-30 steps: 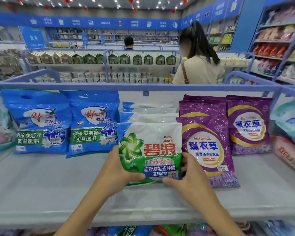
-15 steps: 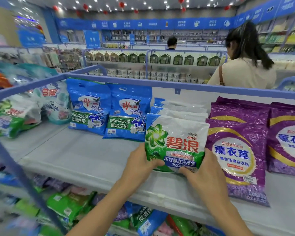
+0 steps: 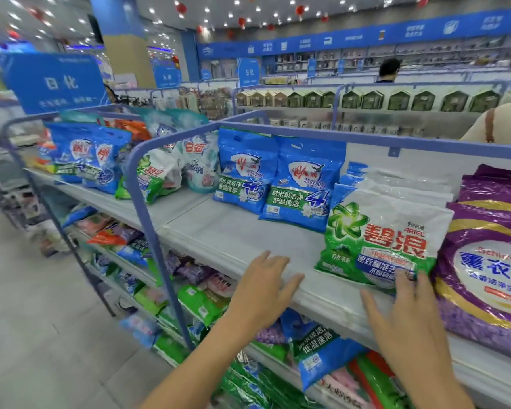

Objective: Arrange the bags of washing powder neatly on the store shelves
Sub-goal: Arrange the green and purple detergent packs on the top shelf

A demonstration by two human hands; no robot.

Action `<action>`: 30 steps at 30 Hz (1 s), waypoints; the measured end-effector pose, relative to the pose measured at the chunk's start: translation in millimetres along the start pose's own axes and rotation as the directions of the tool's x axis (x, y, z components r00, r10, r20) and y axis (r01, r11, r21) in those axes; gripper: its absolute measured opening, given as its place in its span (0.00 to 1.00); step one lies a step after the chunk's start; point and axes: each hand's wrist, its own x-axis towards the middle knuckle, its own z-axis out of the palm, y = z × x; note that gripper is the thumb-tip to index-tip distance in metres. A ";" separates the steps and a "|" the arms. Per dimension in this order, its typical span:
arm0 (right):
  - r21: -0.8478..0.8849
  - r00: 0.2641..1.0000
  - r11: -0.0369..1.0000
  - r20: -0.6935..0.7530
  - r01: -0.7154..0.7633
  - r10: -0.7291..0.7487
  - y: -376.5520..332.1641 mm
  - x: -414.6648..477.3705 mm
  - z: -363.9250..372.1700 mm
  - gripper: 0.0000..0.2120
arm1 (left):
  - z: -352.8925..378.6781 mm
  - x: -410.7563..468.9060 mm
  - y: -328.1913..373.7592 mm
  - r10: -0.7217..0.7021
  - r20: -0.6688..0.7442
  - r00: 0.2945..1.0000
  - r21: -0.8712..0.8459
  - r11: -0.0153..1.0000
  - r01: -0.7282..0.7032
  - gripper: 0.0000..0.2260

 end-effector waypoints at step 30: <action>0.279 0.833 0.867 0.269 0.413 -0.483 -373.9 -101.1 239.7 0.25 | -197.1 -134.1 -378.0 -0.303 -0.227 0.926 -0.094 0.953 0.289 0.29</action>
